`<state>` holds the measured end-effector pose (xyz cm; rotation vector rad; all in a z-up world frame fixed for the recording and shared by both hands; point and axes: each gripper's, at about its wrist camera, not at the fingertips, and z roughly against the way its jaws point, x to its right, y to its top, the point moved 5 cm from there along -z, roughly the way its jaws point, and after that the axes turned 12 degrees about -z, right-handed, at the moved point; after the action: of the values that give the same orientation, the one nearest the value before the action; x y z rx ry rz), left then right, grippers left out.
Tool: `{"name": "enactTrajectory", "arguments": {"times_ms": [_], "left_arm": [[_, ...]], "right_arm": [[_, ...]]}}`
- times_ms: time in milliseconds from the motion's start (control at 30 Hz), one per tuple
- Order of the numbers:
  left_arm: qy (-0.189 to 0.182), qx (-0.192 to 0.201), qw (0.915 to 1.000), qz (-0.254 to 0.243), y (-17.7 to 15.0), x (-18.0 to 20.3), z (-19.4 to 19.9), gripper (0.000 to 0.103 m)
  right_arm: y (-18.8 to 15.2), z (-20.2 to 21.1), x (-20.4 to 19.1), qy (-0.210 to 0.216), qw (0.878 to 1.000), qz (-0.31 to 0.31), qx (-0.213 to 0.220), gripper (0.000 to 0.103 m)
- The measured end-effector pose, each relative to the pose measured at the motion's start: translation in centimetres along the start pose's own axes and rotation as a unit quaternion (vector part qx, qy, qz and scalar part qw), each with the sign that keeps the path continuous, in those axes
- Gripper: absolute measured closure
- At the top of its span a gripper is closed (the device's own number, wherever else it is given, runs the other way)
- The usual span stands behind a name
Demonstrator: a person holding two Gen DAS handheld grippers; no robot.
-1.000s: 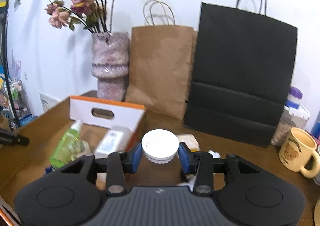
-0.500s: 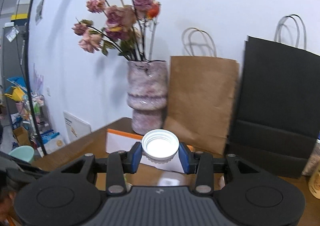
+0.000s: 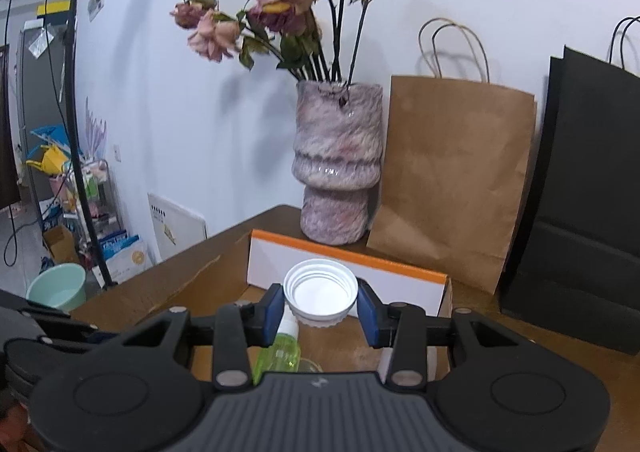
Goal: Organize rigid objects
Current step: 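Carry the white lid into the cardboard box and release it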
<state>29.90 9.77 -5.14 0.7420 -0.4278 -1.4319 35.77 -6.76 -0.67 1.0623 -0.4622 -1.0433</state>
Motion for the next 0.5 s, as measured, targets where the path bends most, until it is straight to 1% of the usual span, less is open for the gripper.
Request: {"name": "enactTrajectory", "arguments": {"times_ms": [333, 400, 433, 467, 500], "left_arm": [[0.0, 0.0, 1.0, 0.0, -0.01, 0.01, -0.01, 0.093], [0.0, 0.0, 1.0, 0.0, 0.0, 0.0, -0.02, 0.093], [0.0, 0.0, 1.0, 0.0, 0.01, -0.02, -0.02, 0.093], [0.0, 0.0, 1.0, 0.0, -0.01, 0.02, -0.02, 0.093], [0.0, 0.0, 1.0, 0.0, -0.01, 0.01, -0.01, 0.093]], "right_arm": [[-0.63, -0.65, 0.16, -0.006, 1.0, -0.002, -0.013, 0.063], [-0.64, -0.71, 0.38, -0.014, 1.0, -0.004, -0.014, 0.042], [-0.57, -0.8, 0.4, -0.02, 1.0, -0.002, -0.012, 0.018], [-0.56, -0.74, 0.45, -0.026, 1.0, 0.0, -0.006, 0.005], [-0.53, -0.7, 0.51, -0.03, 1.0, 0.0, -0.003, 0.005]]}}
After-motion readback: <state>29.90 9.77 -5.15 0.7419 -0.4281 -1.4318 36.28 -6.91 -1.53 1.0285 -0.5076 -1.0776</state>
